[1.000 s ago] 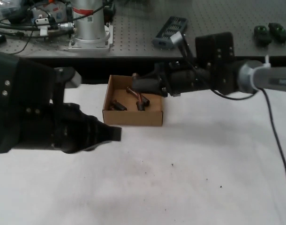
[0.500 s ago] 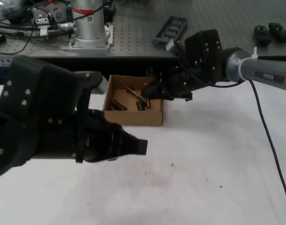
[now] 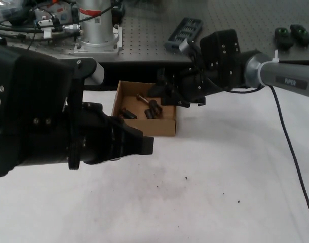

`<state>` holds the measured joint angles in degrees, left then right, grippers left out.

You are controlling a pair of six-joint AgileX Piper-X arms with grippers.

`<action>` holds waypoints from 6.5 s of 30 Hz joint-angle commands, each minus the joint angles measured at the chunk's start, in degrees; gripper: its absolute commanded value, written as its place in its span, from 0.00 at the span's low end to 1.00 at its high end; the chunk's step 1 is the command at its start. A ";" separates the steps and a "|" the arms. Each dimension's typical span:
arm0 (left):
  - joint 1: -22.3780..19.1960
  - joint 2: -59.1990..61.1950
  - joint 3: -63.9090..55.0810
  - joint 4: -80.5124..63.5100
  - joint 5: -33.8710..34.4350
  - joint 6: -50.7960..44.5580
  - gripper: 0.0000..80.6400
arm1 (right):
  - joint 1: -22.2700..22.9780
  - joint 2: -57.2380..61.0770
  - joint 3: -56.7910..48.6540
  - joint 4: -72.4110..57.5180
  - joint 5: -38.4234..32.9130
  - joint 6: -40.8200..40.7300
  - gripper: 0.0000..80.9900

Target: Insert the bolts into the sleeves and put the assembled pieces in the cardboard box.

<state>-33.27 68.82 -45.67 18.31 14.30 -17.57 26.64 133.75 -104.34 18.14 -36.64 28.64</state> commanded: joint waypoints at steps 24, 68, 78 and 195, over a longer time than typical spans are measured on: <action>-0.23 -6.25 -0.45 -12.97 -3.01 6.59 0.01 | -0.62 -12.96 -0.66 25.96 2.90 -23.27 0.14; -0.23 -22.05 45.15 -35.11 -20.07 5.89 0.01 | -1.41 -74.96 98.51 -44.94 17.28 -19.32 0.05; -0.23 -21.67 45.14 -37.22 -20.07 5.89 0.01 | -1.41 -75.07 101.25 -48.15 31.14 -11.51 0.05; -0.23 -21.67 45.14 -37.22 -20.07 5.89 0.01 | -1.41 -75.07 101.25 -48.51 31.88 -11.52 0.05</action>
<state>-33.27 47.07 -0.31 -17.90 -5.16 -11.14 25.39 58.46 -3.06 -27.71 -6.97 15.39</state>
